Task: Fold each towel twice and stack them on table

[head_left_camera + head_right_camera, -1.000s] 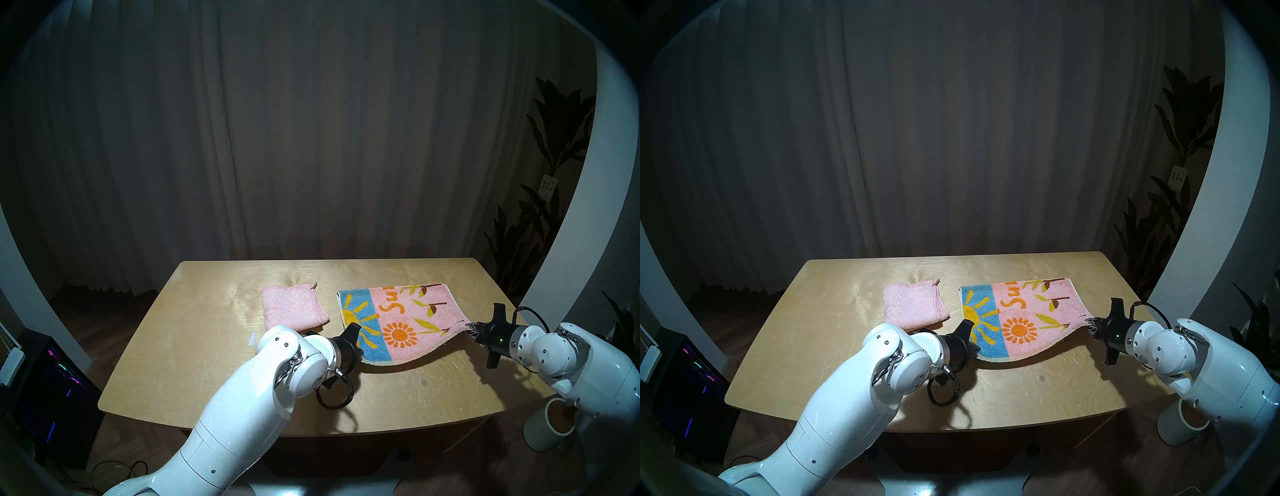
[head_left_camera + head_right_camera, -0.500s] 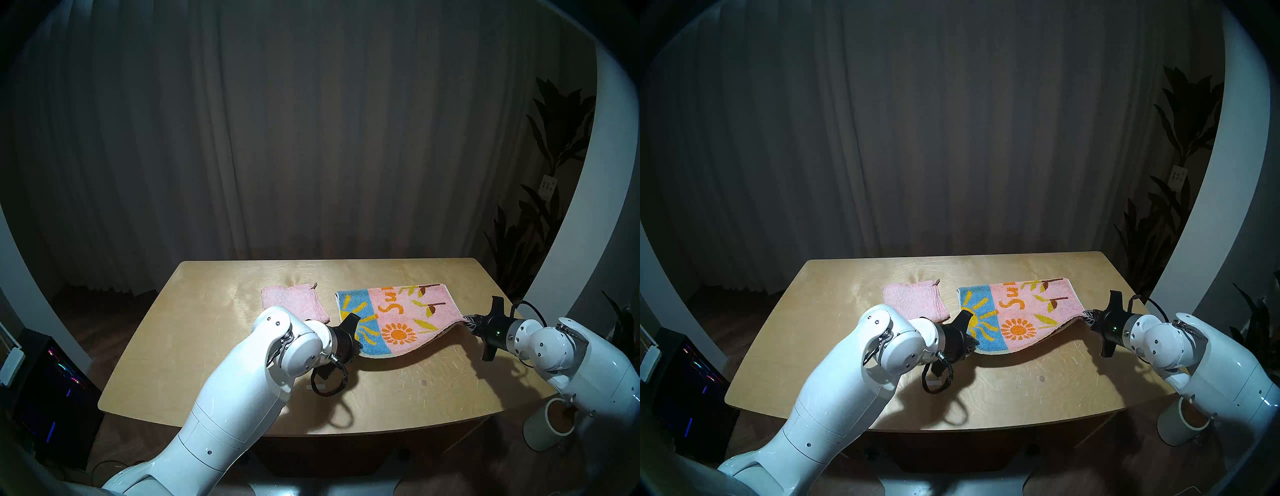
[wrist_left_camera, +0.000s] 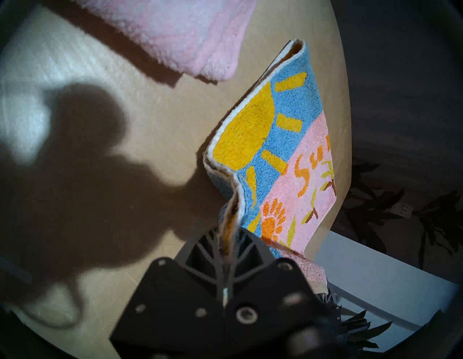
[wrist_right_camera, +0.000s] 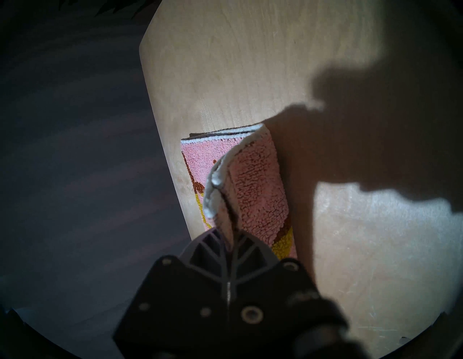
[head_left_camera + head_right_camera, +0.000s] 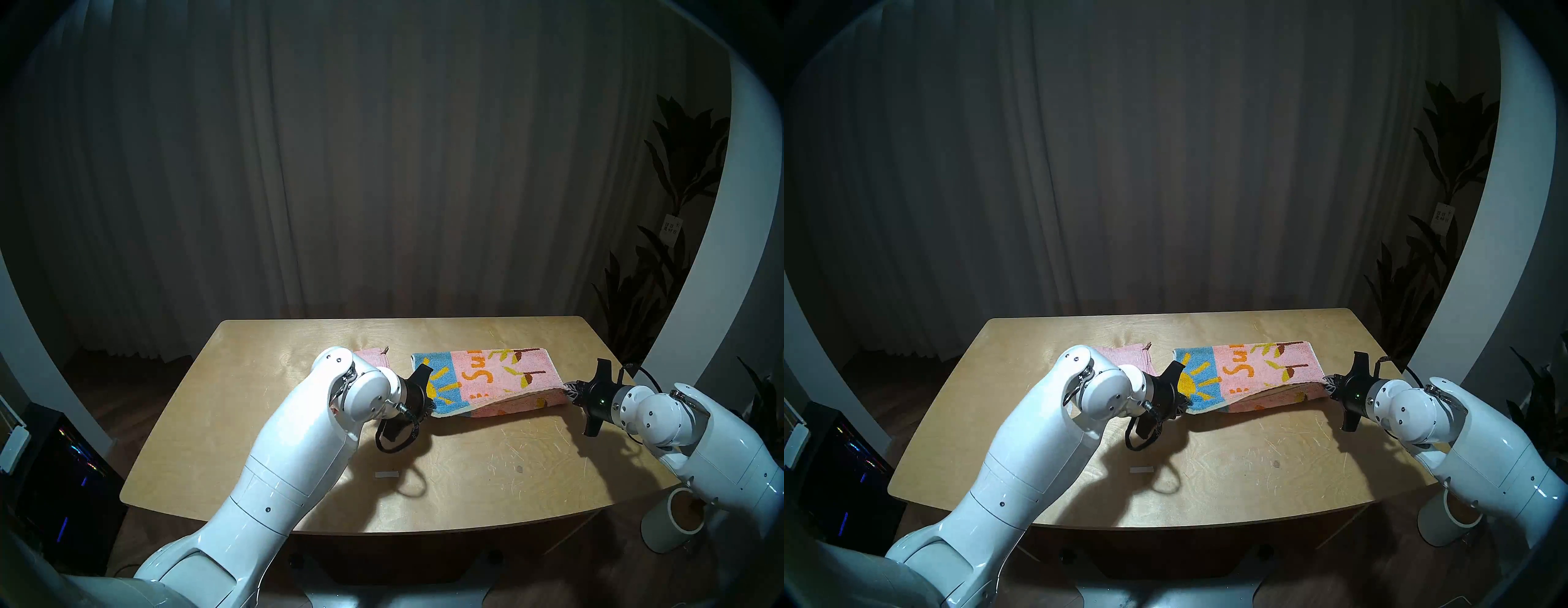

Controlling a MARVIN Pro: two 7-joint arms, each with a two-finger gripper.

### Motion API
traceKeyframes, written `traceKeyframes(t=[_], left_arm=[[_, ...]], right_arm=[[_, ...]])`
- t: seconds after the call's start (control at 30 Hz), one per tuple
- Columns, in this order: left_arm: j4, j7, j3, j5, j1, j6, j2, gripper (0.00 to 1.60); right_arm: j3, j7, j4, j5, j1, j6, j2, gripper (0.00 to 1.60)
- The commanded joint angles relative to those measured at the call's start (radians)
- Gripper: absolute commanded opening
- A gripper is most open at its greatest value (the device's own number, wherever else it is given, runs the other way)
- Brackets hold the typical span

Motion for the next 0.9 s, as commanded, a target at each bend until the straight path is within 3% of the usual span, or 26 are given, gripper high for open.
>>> traceKeyframes(t=[0.0,0.87], left_arm=[[0.038,0.009,-0.014,-0.002,-0.110,0.011,-0.032,0.00],[0.377,-0.052,0.004,0.075,-0.340,0.086,-0.131,0.00]], right_arm=[[-0.008,-0.008,0.032,-0.030,0.112,-0.009,-0.037,0.00],[-0.089,-0.098,0.187,-0.174,0.370,-0.014,-0.194,0.00]])
